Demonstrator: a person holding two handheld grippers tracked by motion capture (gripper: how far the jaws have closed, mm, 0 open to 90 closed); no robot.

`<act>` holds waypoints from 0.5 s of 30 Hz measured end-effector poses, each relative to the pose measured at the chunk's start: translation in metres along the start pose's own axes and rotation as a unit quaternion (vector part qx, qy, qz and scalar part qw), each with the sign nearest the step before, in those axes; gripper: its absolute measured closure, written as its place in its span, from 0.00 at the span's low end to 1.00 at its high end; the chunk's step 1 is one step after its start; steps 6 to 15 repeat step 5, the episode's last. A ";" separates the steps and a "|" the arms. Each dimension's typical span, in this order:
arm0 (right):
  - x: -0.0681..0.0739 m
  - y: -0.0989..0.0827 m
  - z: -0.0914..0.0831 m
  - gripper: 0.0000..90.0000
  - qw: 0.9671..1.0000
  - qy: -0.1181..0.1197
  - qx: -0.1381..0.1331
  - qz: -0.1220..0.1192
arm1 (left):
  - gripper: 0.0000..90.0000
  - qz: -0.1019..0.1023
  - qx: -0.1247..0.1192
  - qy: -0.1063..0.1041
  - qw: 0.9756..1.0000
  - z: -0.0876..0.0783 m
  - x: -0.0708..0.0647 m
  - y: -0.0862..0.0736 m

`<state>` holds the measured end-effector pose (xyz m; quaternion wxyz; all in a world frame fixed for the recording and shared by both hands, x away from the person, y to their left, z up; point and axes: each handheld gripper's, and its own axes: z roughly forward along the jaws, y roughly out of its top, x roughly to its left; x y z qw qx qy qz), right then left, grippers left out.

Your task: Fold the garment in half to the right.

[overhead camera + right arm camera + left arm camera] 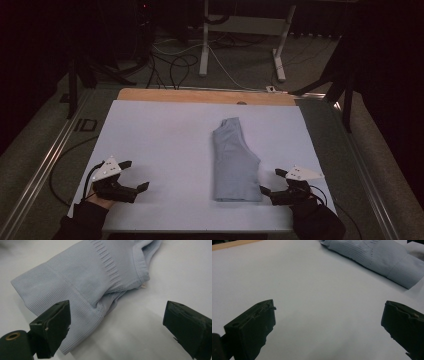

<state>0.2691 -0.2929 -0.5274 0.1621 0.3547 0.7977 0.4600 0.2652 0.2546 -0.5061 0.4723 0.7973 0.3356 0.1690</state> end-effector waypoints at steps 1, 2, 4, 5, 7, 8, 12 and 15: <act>0.000 0.000 0.001 0.09 1.000 -0.001 0.003 0.000 | 0.00 0.001 0.000 0.000 1.000 0.000 0.000 0.000; 0.001 -0.001 0.002 0.09 1.000 -0.001 0.005 -0.004 | 0.00 0.001 0.000 0.000 1.000 0.000 0.000 0.000; 0.002 0.000 0.003 0.09 1.000 -0.001 0.007 -0.007 | 0.00 -0.002 -0.002 0.001 1.000 0.000 0.000 0.000; 0.002 0.000 0.003 0.09 1.000 -0.002 0.006 -0.008 | 0.00 -0.002 -0.002 0.001 1.000 0.000 0.000 0.000; 0.002 0.000 0.003 0.09 1.000 -0.002 0.006 -0.008 | 0.00 -0.002 -0.002 0.001 1.000 0.000 0.000 0.000; 0.002 0.000 0.003 0.09 1.000 -0.002 0.006 -0.008 | 0.00 -0.002 -0.002 0.001 1.000 0.000 0.000 0.000; 0.002 0.000 0.003 0.09 1.000 -0.002 0.006 -0.008 | 0.00 -0.002 -0.002 0.001 1.000 0.000 0.000 0.000; 0.002 0.000 0.003 0.09 1.000 -0.002 0.006 -0.008 | 0.00 -0.002 -0.002 0.001 1.000 0.000 0.000 0.000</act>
